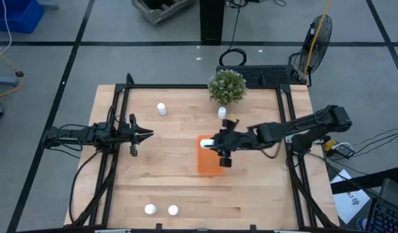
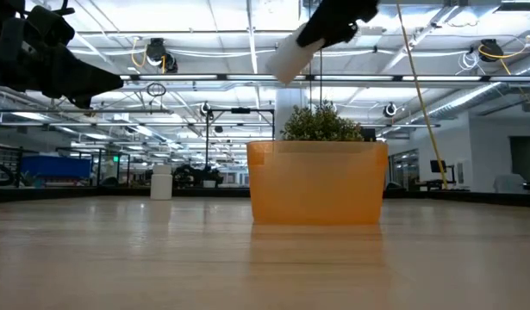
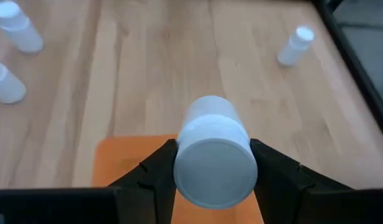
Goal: Pick and place pill bottles into a basket
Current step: Put the white medicine bottle into the orange bin
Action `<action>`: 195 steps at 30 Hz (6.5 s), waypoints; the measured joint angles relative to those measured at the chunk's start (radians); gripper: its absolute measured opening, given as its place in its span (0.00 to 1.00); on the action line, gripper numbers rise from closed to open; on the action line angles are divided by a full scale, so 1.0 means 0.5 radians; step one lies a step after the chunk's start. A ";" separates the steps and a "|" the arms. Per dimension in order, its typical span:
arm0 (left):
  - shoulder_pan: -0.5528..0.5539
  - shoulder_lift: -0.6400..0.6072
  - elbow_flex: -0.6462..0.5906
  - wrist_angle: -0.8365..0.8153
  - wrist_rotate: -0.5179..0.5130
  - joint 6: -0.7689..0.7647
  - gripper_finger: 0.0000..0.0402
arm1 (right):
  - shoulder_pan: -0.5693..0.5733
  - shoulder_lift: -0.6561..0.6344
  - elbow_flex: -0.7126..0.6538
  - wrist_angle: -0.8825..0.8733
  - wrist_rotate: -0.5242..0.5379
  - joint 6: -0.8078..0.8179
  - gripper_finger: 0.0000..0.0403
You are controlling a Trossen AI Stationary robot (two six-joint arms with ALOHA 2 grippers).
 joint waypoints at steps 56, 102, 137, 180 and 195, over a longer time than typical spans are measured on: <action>0.000 0.000 0.000 0.000 0.000 0.000 0.14 | -0.540 0.875 0.454 -0.601 -0.834 -0.009 0.65; 0.000 0.000 0.000 0.000 0.000 0.000 0.14 | -1.121 0.212 -0.122 -0.175 -0.247 0.292 0.60; 0.001 0.001 0.000 0.000 0.001 0.000 0.14 | -1.090 0.194 -0.657 0.422 0.055 0.480 0.60; 0.001 0.000 0.000 0.000 0.001 0.000 0.14 | -1.066 0.196 -1.059 1.411 -0.003 0.424 0.60; 0.000 0.000 0.000 0.000 0.000 0.000 0.14 | -1.118 0.250 -1.059 1.447 -0.107 0.430 0.52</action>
